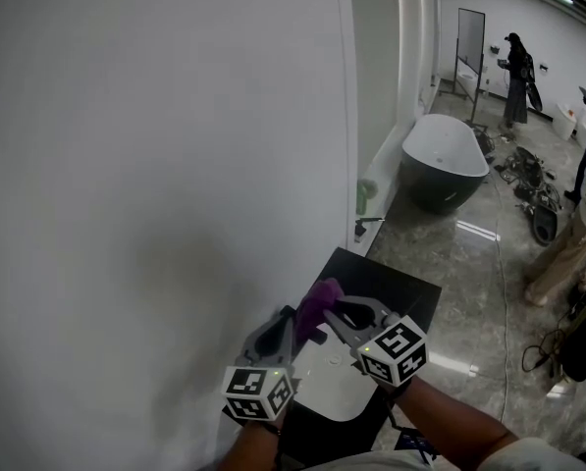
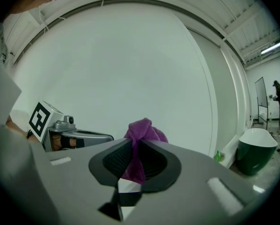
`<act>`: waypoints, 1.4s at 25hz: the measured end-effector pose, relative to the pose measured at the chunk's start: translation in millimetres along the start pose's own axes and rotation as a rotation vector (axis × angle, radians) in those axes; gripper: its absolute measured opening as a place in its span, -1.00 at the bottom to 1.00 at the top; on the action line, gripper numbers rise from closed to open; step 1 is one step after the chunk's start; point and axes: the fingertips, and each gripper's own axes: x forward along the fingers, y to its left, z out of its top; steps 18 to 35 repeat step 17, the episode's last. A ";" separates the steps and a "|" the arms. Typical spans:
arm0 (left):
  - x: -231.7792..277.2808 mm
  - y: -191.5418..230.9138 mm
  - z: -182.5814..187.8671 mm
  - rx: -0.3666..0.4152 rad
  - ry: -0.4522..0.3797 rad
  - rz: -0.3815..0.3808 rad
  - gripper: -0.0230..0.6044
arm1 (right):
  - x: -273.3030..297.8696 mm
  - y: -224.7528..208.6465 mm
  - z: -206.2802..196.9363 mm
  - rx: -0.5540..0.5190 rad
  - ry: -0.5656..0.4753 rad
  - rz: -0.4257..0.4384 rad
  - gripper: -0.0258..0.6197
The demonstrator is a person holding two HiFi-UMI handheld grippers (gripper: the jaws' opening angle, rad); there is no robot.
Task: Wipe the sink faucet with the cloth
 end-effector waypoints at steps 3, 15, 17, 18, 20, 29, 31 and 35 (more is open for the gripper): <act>3.7 2.3 -4.4 -0.004 0.004 0.002 -0.91 | 1.4 -4.1 -2.8 0.003 0.000 -0.004 -0.77; 5.8 4.5 0.1 0.005 0.006 0.011 -0.91 | 2.7 -4.1 -0.7 0.009 0.005 -0.006 -0.77; 6.0 5.1 0.6 0.009 0.001 0.012 -0.91 | 3.7 -4.1 -1.5 0.015 0.005 -0.004 -0.77; 6.0 5.1 0.6 0.009 0.001 0.012 -0.91 | 3.7 -4.1 -1.5 0.015 0.005 -0.004 -0.77; 6.0 5.1 0.6 0.009 0.001 0.012 -0.91 | 3.7 -4.1 -1.5 0.015 0.005 -0.004 -0.77; 6.0 5.1 0.6 0.009 0.001 0.012 -0.91 | 3.7 -4.1 -1.5 0.015 0.005 -0.004 -0.77; 6.0 5.1 0.6 0.009 0.001 0.012 -0.91 | 3.7 -4.1 -1.5 0.015 0.005 -0.004 -0.77; 6.0 5.1 0.6 0.009 0.001 0.012 -0.91 | 3.7 -4.1 -1.5 0.015 0.005 -0.004 -0.77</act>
